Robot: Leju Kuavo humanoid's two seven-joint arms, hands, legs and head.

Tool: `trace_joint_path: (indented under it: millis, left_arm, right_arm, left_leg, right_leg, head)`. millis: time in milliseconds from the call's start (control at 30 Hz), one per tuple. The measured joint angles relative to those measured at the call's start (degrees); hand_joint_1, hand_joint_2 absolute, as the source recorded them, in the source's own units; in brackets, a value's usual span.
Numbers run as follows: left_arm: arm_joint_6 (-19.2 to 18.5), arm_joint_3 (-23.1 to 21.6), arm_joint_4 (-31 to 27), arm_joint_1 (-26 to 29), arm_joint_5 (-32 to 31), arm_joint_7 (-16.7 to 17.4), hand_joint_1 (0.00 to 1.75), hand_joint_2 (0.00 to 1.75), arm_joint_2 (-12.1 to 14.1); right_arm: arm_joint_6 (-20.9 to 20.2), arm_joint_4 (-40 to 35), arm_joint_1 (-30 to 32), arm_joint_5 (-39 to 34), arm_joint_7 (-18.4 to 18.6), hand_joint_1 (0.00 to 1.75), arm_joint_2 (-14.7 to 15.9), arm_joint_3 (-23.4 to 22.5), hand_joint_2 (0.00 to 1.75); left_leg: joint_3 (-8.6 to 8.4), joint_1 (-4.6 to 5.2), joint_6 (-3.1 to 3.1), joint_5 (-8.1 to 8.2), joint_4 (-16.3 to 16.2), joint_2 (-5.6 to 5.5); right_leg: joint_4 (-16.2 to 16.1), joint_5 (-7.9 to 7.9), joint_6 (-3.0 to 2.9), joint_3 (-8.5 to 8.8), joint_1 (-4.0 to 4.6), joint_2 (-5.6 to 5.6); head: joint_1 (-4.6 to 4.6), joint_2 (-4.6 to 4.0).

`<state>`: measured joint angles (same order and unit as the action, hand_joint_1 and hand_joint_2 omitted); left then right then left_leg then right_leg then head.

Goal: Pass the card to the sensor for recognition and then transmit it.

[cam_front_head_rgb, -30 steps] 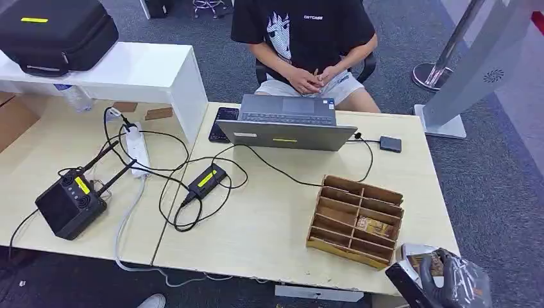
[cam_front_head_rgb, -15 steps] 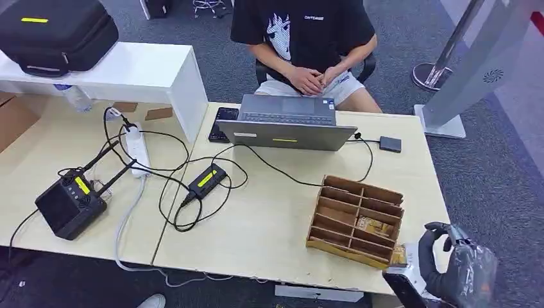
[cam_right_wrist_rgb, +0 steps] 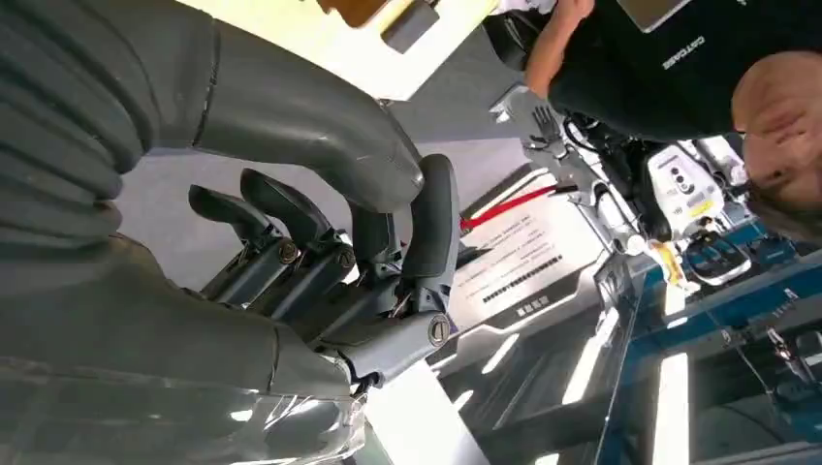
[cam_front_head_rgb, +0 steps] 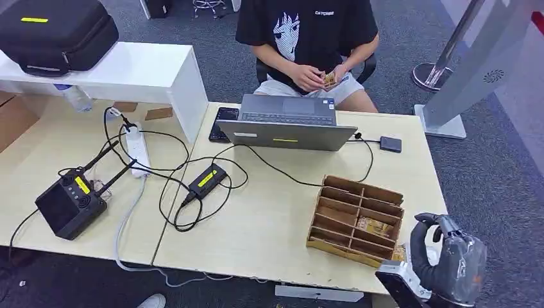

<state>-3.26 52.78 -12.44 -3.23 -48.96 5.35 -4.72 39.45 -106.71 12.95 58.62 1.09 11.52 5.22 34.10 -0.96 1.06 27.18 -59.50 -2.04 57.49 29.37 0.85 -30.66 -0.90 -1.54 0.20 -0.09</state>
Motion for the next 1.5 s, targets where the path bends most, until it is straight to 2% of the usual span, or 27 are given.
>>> trace_joint_path:
  millis: [167, 300, 333, 367, 733, 1067, 1500]
  left_arm:
    - [0.0, 0.0, 0.0, 0.0, -0.2, 0.0, 0.00, 1.75, 0.0]
    - [0.0, 0.0, 0.0, 0.0, -0.5, 0.0, 0.00, 1.75, 0.0]
    - [0.0, 0.0, 0.0, 0.0, -0.5, 0.0, 0.00, 1.75, 0.0]
    - [0.0, 0.0, 0.0, 0.0, -0.7, 0.0, 0.00, 1.75, 0.0]
    - [0.0, 0.1, 0.0, 0.0, -1.1, -0.1, 0.00, 1.75, 0.0]
    - [0.0, 0.7, 0.0, 0.0, -1.7, -0.1, 0.00, 1.75, 0.0]
    - [0.0, 1.4, 0.0, 0.0, -2.0, -0.1, 0.00, 1.75, 0.0]
  right_arm:
    - [0.0, 0.0, 0.1, 0.1, -1.0, 1.75, 0.0, 0.1, 1.75]
    - [0.1, -0.3, 0.5, 2.4, -5.3, 1.69, -0.4, 0.1, 1.75]
    - [0.2, -0.3, 0.6, 2.7, -6.0, 0.05, -0.6, 0.1, 1.75]
    - [0.2, -0.4, 0.7, 3.0, -6.3, 0.00, -0.9, 0.1, 1.75]
    - [0.2, -0.2, 1.4, 2.5, -6.4, 0.00, -1.3, 0.0, 1.75]
    - [0.2, -0.5, 2.5, -0.1, -12.6, 0.00, -4.0, -2.8, 1.75]
    - [0.2, -0.5, 2.5, 0.0, -12.3, 0.00, -4.7, -2.8, 1.75]
  left_leg:
    - [0.00, 0.00, 0.00, 0.00, 0.0, 0.00]
    - [-0.01, 0.00, 0.00, 0.00, 0.0, 0.00]
    - [-0.01, 0.00, 0.00, 0.00, 0.0, 0.00]
    - [-0.01, 0.00, 0.00, 0.00, 0.0, 0.00]
    - [-0.01, 0.00, 0.00, 0.00, 0.0, 0.00]
    - [-0.01, 0.00, 0.00, 0.00, 0.0, 0.01]
    - [-0.01, 0.00, 0.00, 0.00, 0.0, 0.01]
  right_leg:
    - [0.0, 0.00, 0.00, 0.00, 0.00, 0.00]
    - [0.0, 0.00, 0.00, 0.00, 0.00, 0.00]
    - [0.0, 0.00, 0.00, 0.00, 0.00, 0.00]
    - [0.0, 0.00, 0.00, 0.00, 0.00, 0.00]
    - [0.0, 0.00, 0.00, 0.00, 0.00, 0.00]
    - [0.0, 0.00, 0.00, 0.00, 0.00, -0.01]
    - [0.0, 0.00, 0.00, 0.00, 0.00, -0.01]
  head:
    - [0.00, 0.00]
    - [0.00, 0.00]
    - [0.00, 0.00]
    - [-0.02, 0.02]
    - [0.00, 0.00]
    - [0.00, 0.00]
    - [0.00, 0.00]
